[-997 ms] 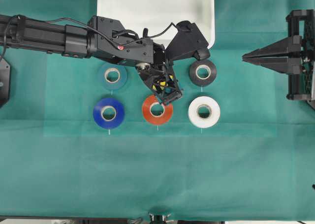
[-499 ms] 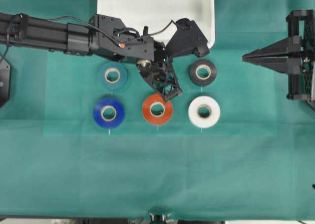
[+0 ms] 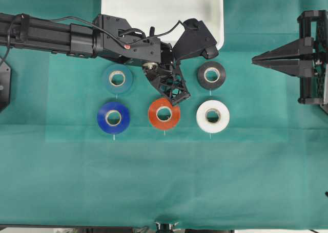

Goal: Place the tape from the fixed location into the white case.
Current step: 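Close the left gripper on the yellow roll's rim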

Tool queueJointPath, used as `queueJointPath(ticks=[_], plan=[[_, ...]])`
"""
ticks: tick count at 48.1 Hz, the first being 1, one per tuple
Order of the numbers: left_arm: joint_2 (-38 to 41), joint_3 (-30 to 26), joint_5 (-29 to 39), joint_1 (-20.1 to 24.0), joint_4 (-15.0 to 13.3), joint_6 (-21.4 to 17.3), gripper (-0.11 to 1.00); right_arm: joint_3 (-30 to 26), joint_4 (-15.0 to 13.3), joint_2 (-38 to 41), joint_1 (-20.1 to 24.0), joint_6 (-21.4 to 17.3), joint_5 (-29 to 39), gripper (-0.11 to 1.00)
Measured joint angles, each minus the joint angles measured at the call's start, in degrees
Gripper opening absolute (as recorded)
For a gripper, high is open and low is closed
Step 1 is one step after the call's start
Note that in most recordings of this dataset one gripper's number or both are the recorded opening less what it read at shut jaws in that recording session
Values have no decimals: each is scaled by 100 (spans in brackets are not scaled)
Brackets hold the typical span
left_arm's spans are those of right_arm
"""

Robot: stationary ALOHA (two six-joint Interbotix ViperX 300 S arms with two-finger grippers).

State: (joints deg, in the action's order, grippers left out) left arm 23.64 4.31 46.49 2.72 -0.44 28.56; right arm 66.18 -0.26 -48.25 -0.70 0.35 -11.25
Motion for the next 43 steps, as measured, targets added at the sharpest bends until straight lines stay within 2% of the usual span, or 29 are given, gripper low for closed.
queueJointPath(ticks=[23,35,43], plan=[[0,-79,9,-53,-9,-18,24,0,0,0,0,0,-9,0],[-18,-167,229,-97,-9,-35,24,0,0,0,0,0,0,0],[-316,-264,519,-97,0,-35,24,0,0,0,0,0,-9,0]])
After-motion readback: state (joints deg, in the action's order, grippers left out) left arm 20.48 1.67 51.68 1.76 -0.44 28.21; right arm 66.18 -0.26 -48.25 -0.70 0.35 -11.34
